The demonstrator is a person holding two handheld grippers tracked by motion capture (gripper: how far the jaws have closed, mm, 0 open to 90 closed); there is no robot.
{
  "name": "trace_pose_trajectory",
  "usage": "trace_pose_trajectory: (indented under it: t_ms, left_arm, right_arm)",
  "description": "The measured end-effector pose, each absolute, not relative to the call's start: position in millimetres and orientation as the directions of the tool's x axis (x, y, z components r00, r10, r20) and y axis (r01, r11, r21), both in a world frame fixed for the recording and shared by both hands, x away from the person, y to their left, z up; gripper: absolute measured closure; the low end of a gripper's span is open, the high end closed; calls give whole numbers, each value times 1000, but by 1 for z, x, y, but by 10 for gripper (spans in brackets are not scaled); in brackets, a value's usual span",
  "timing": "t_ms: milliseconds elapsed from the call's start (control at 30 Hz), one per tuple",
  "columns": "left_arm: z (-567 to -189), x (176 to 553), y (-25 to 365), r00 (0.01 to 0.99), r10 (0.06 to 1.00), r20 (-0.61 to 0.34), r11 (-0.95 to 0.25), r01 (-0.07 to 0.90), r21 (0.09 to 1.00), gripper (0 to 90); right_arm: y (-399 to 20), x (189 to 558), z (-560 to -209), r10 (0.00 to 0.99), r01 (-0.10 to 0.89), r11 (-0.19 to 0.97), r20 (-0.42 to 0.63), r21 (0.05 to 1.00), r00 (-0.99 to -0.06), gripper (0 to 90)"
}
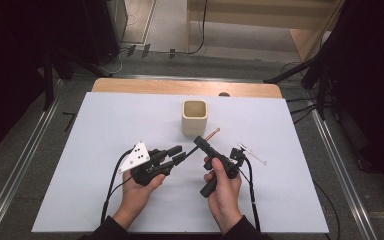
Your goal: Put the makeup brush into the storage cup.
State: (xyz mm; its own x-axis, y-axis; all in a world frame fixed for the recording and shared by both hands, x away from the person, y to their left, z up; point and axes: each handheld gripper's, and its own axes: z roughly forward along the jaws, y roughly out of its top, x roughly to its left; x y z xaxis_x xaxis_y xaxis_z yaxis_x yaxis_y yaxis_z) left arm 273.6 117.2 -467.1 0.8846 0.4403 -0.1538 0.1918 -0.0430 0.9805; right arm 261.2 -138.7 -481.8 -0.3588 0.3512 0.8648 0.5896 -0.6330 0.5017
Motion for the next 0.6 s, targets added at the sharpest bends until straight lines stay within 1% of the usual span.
trace_pose_trajectory:
  t_ms: [233,400,433,500,600]
  left_arm:
    - [-465,273,117,884,441,-154,-57,199,978,640]
    - [-464,273,118,876,455,-157,-71,211,975,650]
    - [-463,274,118,871,468,-150,-85,214,973,636]
    - [-461,274,119,858,497,-132,-114,215,970,566]
    - [-459,273,120,847,511,-147,-112,235,965,454]
  right_arm:
    - [-136,259,-476,421,556,-582,805,593,-418,846]
    - [-136,259,-474,473,533,-553,768,640,-431,846]
    - [-135,259,-474,478,527,-550,762,648,-437,846]
    - [-135,259,-472,490,519,-539,748,663,-446,846]
    - [-133,257,-469,520,499,-518,719,695,-461,846]
